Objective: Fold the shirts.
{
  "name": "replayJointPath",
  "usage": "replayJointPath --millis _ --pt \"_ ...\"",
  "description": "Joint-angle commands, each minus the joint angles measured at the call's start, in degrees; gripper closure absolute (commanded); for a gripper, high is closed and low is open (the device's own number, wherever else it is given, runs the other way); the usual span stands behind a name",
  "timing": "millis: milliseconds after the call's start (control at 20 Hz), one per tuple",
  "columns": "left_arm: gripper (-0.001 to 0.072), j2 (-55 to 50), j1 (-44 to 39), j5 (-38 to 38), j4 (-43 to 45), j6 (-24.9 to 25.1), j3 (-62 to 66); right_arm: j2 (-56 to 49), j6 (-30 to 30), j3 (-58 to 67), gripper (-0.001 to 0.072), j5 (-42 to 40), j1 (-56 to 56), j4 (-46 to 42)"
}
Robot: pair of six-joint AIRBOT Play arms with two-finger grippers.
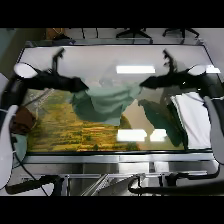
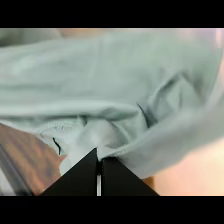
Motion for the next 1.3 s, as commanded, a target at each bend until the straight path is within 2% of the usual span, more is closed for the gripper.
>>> replayJointPath --millis 0,250,450,600,750,950,1150,1250 --pt "0.0690 9.35 0.24 -3.02 -0.09 -2.86 15.69 9.64 0.46 13.29 0.0700 1.36 -1.66 0.50" --pt "0.0690 20.52 -0.76 -0.76 0.59 -2.99 32.94 22.45 -0.04 21.53 0.0700 -1.75 -1.66 -2.54" --pt "0.0690 29.53 -0.76 8.04 7.61 -2.71 27.85 27.76 -3.02 21.59 0.0700 -3.58 -1.66 -4.48" --pt "0.0690 30.42 -0.76 10.82 12.33 -2.69 20.76 25.42 -2.27 21.57 0.0699 -0.61 -1.66 -5.57" --pt "0.0690 23.30 -0.76 10.80 12.39 -2.05 15.67 17.92 -0.46 20.06 0.0699 3.82 -1.57 -5.55" --pt "0.0690 5.95 -0.76 10.86 12.02 0.02 9.99 5.57 0.04 12.00 0.0699 5.35 -1.49 -5.57" --pt "0.0690 -17.09 -0.76 11.58 11.91 0.72 9.33 -10.97 -2.14 2.08 0.0698 -1.57 -1.49 -5.60" --pt "0.0690 -28.35 -0.74 9.51 11.67 -0.61 13.81 -19.69 -2.12 1.62 0.0699 -4.59 -1.51 -5.51"
